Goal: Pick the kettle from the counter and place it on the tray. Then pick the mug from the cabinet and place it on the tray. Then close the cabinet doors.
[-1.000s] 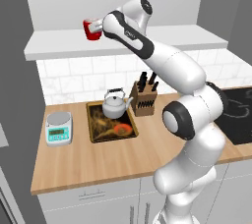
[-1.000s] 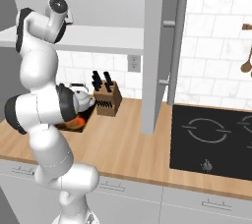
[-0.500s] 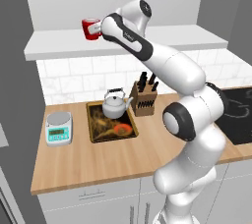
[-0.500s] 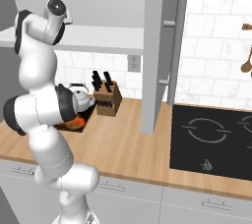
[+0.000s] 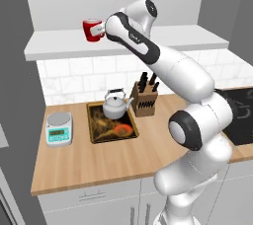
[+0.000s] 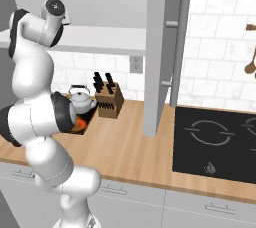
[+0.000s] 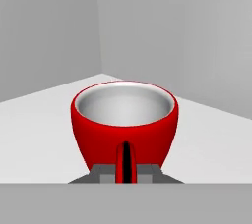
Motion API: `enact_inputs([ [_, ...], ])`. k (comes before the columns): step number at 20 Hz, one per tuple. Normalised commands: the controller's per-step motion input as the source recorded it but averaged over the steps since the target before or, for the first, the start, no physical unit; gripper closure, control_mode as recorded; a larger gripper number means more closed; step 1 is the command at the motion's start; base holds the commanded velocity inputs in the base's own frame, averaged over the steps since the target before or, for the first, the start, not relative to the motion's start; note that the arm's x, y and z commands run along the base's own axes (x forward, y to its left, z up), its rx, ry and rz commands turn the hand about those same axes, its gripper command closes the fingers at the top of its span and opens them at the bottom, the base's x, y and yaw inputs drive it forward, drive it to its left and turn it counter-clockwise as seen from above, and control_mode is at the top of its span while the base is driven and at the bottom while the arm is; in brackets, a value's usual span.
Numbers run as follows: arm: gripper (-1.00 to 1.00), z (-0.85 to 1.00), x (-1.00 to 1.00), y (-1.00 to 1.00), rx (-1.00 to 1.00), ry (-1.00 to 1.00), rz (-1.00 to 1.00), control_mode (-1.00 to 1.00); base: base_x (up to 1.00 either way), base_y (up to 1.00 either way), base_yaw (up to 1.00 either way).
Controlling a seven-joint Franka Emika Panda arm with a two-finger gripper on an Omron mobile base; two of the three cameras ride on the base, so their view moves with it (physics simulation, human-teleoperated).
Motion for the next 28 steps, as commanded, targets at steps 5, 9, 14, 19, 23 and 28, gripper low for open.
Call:
enact_inputs([
  [5,1.0,0.03,-0.77,-0.08,0.0,-0.02,0.04,-1.0,0.0,0.0,0.0],
  [9,1.0,0.0,-0.94,-0.03,0.0,-0.04,0.0,-1.0,0.0,0.0,0.0],
  [14,1.0,-0.04,-0.94,-0.06,0.01,0.0,0.0,-1.0,0.0,0.0,0.0],
  [19,1.0,-0.33,-0.76,0.0,0.0,0.03,0.0,-1.0,0.0,0.0,0.0],
  [23,1.0,-0.55,-0.56,0.0,0.0,0.13,0.0,-1.0,0.0,0.0,0.0],
  [28,1.0,-0.69,-0.41,0.0,-0.01,0.04,0.0,-1.0,0.0,0.0,0.0],
])
